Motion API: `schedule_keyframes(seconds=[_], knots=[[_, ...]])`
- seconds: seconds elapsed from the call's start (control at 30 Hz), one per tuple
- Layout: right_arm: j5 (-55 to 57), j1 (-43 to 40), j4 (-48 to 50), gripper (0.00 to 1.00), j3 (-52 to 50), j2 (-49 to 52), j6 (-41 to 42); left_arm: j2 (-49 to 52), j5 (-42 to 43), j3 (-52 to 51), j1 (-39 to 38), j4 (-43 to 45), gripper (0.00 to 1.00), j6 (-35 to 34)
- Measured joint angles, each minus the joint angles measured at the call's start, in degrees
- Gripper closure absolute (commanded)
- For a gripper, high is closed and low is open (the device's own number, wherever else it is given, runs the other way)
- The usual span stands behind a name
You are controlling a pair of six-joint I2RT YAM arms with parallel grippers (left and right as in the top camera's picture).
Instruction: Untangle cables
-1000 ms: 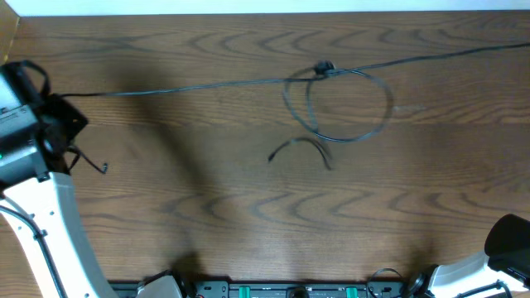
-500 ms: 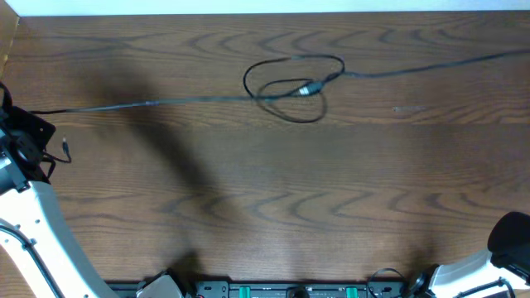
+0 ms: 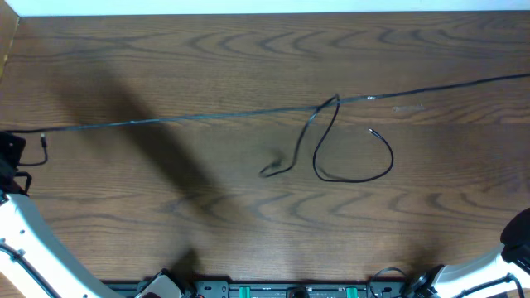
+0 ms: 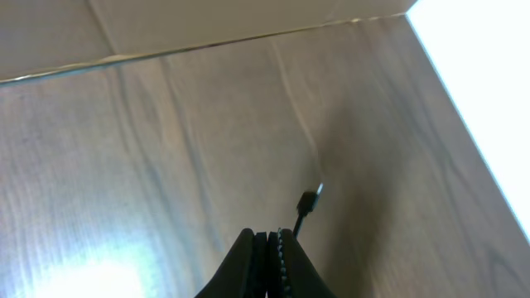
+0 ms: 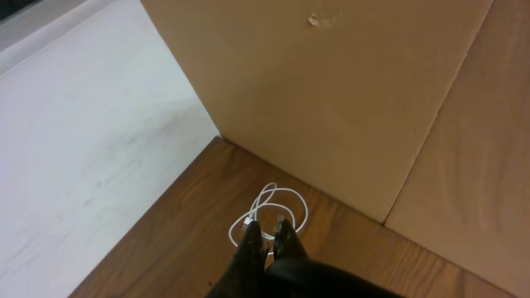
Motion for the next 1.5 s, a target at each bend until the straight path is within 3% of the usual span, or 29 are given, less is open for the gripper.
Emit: schedule_keyframes(seconds=[0.37,0.67,0.87,1.13,1.17,1.2,1.23,1.5], knots=[[-1.75,7.58,-3.56,0.99,-0.02,0.09,-0.98,0.02,0.85,0.00,-11.15,1.49,0.93,-0.74],[-4.42,26.36,-9.03,0.99,-0.02,0.09,-1.01,0.17,1.31,0.00,-31.21,3.13,0.92,-1.01],[-4.20,34.45,-9.03,0.99,-0.02,0.11,-1.01,5.35,2.82,-0.57,-46.40,5.81,0.93,-2.03],[-1.79,33.44,-11.15,0.99,-0.02,0.11,-1.07,17.40,4.33,-1.11,-54.71,7.72,0.92,-2.03],[-1.53,33.18,-11.34,0.99,-0.02,0.11,-1.18,17.86,4.33,-1.14,-55.17,7.82,0.65,-2.03],[-1.31,32.94,-11.45,0.99,-0.02,0.11,-1.25,18.16,4.37,-1.14,-55.47,7.93,0.23,-2.03],[-1.11,32.74,-11.58,0.99,-0.02,0.11,-1.36,18.34,4.46,-1.14,-55.87,8.15,0.07,-2.03],[-0.44,32.63,-11.80,0.99,-0.02,0.11,-1.84,18.45,11.04,-1.09,-56.57,11.37,0.06,0.42]])
